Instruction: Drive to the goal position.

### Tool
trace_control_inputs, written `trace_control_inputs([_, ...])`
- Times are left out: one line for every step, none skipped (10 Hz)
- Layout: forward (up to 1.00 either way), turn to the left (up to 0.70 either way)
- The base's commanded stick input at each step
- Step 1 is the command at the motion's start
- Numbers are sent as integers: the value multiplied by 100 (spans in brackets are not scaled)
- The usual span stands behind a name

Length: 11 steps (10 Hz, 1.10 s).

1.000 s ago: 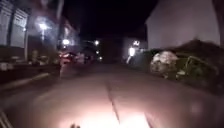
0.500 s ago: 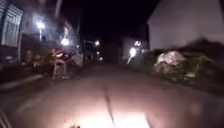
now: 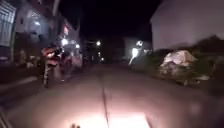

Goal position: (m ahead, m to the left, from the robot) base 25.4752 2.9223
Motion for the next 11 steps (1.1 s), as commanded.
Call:
trace_control_inputs([100, 11])
trace_control_inputs([100, 0])
trace_control_inputs([100, 0])
trace_control_inputs([100, 0])
trace_control_inputs([100, 0])
trace_control_inputs([100, 0])
trace_control_inputs([100, 0])
trace_control_inputs([100, 0])
trace_control_inputs([100, 0])
trace_control_inputs([100, 0])
trace_control_inputs([100, 0])
